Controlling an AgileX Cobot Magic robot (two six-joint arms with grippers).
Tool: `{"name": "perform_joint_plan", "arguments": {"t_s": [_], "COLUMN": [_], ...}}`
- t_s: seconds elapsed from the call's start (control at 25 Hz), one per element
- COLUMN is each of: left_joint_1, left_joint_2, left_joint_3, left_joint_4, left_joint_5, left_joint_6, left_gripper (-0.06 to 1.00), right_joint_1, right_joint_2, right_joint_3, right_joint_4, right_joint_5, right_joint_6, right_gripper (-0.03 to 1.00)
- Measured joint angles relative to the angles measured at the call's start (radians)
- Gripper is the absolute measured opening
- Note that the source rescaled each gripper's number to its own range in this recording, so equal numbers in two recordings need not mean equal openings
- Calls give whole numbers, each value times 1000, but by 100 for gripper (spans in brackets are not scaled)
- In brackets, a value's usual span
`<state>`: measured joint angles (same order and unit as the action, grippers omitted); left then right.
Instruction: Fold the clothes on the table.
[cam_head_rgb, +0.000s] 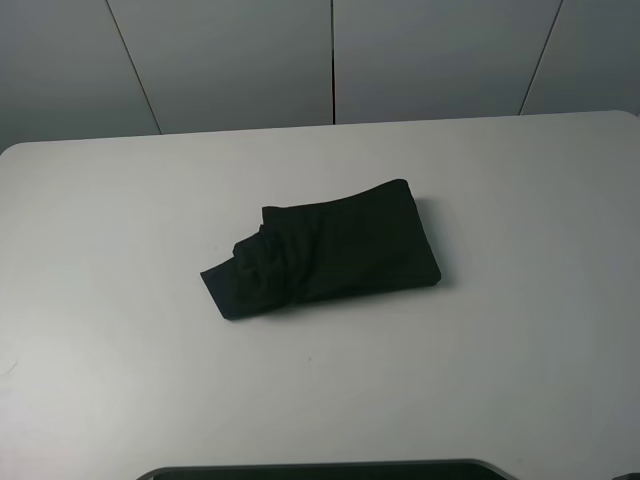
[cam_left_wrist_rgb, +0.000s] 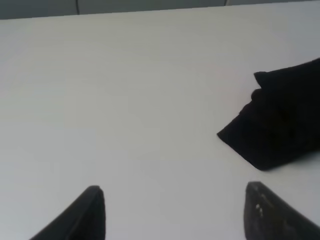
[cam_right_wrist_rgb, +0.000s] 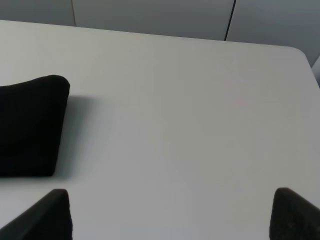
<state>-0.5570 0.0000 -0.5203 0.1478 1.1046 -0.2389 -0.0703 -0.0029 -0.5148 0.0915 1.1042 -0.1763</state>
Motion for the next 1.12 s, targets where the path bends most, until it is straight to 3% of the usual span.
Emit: {"name": "perform_joint_plan", "arguments": {"t_s": [0.4,0.52,0.68,0.76,1.12], "left_joint_1": [0,67,249,297,317], "left_joint_2": [0,0,0,0,0], "left_joint_3": [0,0,0,0,0], "left_joint_4": [78,81,82,83,83], "left_joint_5": [-2,-2,-2,-2,-2], "left_joint_6": [38,40,40,40,40], "left_gripper": [77,77,77,77,77], "right_joint_1": [58,70,70,70,70], "right_joint_2": [0,0,0,0,0], "right_joint_3": [0,0,0,0,0], "right_joint_4": [-2,-2,-2,-2,-3], "right_joint_5": [0,0,0,0,0], "right_joint_6": [0,2,4,4,8], "right_gripper": [100,100,100,100,100]}}
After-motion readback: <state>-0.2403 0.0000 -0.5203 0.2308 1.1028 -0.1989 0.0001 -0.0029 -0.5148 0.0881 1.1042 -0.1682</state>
